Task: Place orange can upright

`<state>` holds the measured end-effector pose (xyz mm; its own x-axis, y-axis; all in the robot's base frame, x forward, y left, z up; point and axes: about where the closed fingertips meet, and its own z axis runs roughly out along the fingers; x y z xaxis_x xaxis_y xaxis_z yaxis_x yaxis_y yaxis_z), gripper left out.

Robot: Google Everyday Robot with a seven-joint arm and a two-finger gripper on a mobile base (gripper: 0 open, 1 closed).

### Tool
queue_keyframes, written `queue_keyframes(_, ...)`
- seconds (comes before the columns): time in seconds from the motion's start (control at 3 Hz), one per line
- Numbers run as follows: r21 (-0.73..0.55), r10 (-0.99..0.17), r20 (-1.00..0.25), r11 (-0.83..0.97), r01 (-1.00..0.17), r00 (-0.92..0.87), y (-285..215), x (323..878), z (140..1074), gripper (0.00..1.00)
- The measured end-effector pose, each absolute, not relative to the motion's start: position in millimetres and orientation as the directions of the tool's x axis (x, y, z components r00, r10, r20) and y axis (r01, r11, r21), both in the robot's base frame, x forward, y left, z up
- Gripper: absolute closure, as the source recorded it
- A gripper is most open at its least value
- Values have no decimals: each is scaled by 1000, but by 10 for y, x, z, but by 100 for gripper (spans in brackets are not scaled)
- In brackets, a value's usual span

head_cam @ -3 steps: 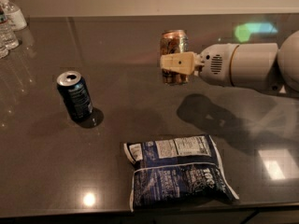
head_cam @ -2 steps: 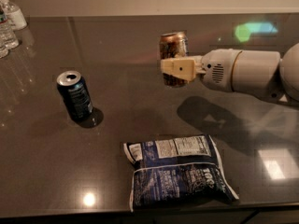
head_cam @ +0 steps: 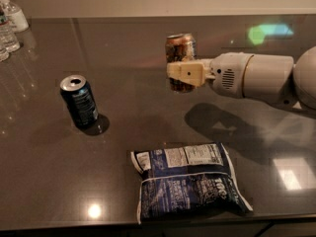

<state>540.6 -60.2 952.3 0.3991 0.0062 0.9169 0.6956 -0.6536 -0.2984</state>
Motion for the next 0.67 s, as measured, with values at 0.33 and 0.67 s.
queue_keyframes(0.33, -265, 13, 938, -622, 737, 348, -611, 5378, 9494, 100)
queue_keyframes(0.67, -203, 44, 959, -577, 791, 279, -620, 5342, 9419, 100)
